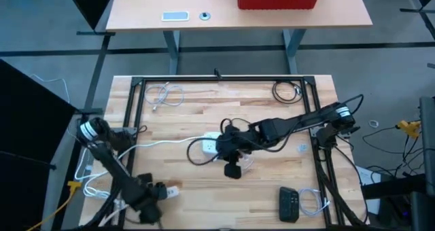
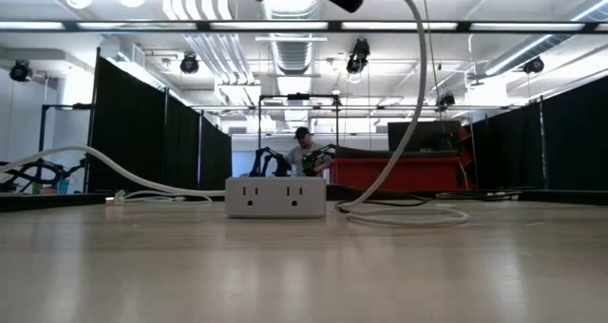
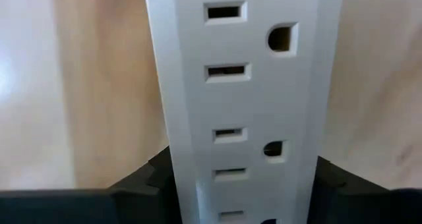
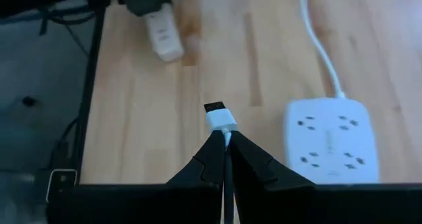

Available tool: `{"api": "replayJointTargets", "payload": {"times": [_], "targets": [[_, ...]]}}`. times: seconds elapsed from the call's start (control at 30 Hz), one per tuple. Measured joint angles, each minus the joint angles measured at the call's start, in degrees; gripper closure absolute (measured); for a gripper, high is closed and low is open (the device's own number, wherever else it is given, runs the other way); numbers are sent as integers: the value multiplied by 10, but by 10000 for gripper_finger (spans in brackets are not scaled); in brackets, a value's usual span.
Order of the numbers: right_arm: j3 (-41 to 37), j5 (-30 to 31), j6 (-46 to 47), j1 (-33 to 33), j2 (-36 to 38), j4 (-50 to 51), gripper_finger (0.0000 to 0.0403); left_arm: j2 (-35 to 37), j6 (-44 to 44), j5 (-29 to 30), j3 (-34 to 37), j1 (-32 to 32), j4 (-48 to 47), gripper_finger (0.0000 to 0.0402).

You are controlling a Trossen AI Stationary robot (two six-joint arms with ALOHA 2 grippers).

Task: Insert USB
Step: Insert the white USB cable into the bottom white outlet extension

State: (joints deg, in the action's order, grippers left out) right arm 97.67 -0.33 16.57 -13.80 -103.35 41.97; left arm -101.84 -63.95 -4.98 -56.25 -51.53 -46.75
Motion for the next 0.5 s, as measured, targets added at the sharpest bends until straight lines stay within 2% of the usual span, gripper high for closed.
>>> {"api": "replayJointTargets", "payload": {"times": [0.13,0.27,0.4,0.5], "targets": [[74,-1,-28,-3,-53,65,403,0,71,33,0,73,15,230],[175,2,-59,-3,-110,180,403,0,113,86,0,123,38,230],[248,3,-83,-4,-155,252,403,-3,141,252,2,150,117,230],[278,3,-99,-8,-178,265,403,-10,161,324,5,159,173,230]]}}
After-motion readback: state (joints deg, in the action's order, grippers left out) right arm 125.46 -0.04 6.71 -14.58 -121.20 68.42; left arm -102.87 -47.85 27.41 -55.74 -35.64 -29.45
